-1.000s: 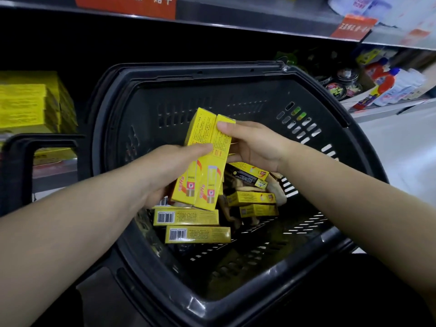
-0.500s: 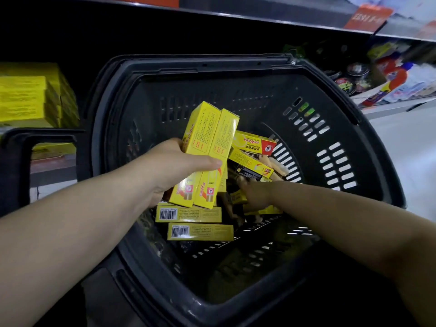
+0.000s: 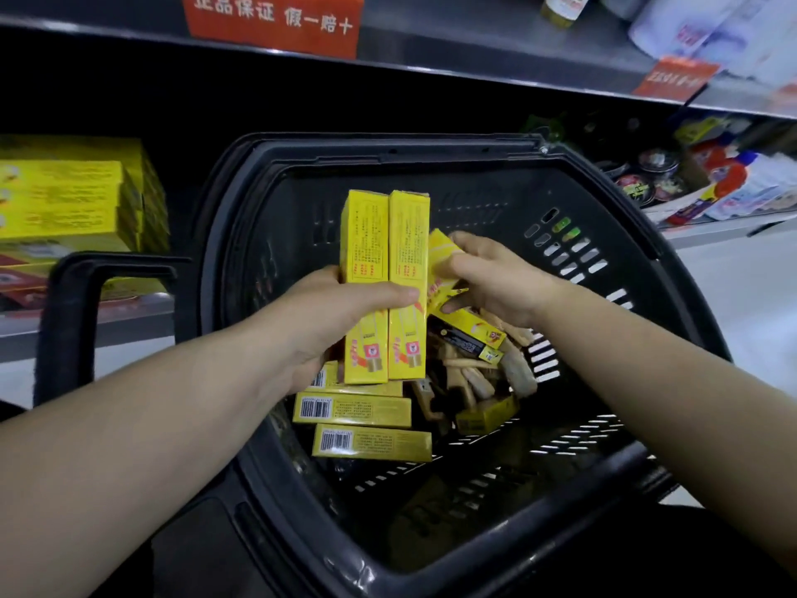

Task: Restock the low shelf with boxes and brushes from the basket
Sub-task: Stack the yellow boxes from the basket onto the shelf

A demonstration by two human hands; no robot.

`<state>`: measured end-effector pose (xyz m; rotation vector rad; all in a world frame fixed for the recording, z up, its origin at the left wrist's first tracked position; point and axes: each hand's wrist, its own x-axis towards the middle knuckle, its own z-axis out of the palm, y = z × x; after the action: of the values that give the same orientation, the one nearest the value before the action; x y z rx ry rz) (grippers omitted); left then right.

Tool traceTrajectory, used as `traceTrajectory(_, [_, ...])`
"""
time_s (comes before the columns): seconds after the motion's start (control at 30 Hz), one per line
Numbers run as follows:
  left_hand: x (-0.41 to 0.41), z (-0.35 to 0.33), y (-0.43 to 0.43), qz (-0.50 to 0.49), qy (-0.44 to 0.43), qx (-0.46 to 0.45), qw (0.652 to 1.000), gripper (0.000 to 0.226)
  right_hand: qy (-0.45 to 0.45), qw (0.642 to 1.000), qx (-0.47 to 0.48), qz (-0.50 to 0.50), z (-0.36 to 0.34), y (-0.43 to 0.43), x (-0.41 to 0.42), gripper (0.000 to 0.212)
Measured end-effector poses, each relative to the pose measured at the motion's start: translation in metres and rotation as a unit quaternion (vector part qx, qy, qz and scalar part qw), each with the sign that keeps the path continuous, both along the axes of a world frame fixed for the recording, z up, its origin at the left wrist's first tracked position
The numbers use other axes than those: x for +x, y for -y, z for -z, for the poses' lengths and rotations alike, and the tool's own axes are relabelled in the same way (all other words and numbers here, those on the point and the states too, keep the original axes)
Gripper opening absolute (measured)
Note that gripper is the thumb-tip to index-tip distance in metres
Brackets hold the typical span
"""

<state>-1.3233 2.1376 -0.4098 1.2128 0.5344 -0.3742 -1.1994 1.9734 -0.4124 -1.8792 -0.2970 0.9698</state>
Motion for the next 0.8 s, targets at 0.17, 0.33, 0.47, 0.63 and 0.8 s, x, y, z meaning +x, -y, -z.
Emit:
traceTrajectory(0.17, [-0.006,-0.014,-0.009,0.016,0.005,-0.056,0.998,0.041,0.095,0.992,-0.084,-0.009,-0.030,-0.030,-0.011,0.025])
traceTrajectory(0.33, [-0.018,-0.034,-0.041,0.031,0.054,-0.050,0.997,0.051,0.095,0.993,-0.073,0.016,-0.067,-0.052,-0.013,0.019])
traceTrajectory(0.47, [-0.034,-0.049,-0.069,0.065,0.086,-0.080,0.991,0.024,0.024,0.999,-0.040,0.003,-0.092,-0.077,-0.020,0.059])
traceTrajectory(0.63, [-0.054,-0.058,-0.108,0.025,0.079,-0.060,0.995,0.022,-0.019,0.998,-0.026,-0.045,-0.113,-0.120,-0.034,0.100])
traceTrajectory(0.8, [-0.074,-0.055,-0.145,-0.045,0.085,-0.036,0.995,0.034,-0.017,0.998,0.027,-0.051,-0.108,-0.165,-0.040,0.060])
